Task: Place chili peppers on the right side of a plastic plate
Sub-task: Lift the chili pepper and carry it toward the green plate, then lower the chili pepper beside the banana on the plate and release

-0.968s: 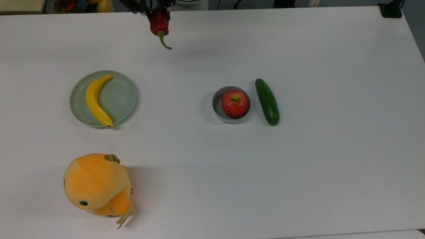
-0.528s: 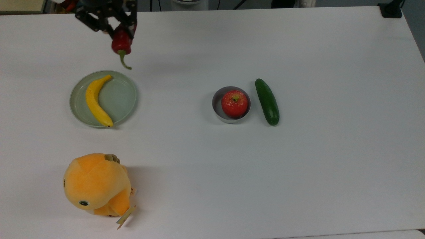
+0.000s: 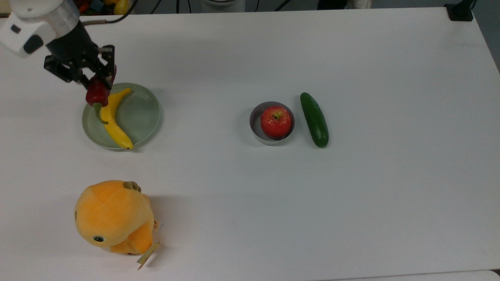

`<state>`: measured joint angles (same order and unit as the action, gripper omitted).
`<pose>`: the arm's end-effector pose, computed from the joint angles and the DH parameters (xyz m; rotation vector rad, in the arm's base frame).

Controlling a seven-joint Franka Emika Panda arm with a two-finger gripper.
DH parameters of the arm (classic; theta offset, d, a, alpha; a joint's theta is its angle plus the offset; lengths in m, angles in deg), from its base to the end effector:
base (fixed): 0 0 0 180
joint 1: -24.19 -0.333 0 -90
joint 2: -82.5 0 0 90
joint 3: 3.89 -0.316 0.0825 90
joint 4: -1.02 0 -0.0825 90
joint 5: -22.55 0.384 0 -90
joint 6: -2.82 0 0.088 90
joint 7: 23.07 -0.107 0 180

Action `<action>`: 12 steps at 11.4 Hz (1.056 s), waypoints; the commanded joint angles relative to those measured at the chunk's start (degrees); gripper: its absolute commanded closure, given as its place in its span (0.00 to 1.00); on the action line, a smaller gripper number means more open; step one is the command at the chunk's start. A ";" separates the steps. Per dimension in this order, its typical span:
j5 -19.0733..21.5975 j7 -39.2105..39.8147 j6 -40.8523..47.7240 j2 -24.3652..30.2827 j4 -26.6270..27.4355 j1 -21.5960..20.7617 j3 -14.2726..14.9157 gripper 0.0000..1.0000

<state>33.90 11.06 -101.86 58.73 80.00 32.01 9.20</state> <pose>0.6556 -0.2044 0.4867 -3.0528 -0.3148 -0.1324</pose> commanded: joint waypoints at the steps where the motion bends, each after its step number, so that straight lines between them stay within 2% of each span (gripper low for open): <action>1: 1.84 10.49 -4.13 -4.09 -1.64 3.42 0.27 0.81; 5: 1.75 20.18 -7.72 -8.22 -1.55 8.34 0.36 0.81; 9: 1.67 21.41 -16.42 -11.22 1.25 10.20 0.19 0.80; 12: 1.32 21.69 -17.57 -11.74 2.23 10.20 0.10 0.75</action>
<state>34.15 30.80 -117.37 46.20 80.23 42.25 9.28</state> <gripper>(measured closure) 0.599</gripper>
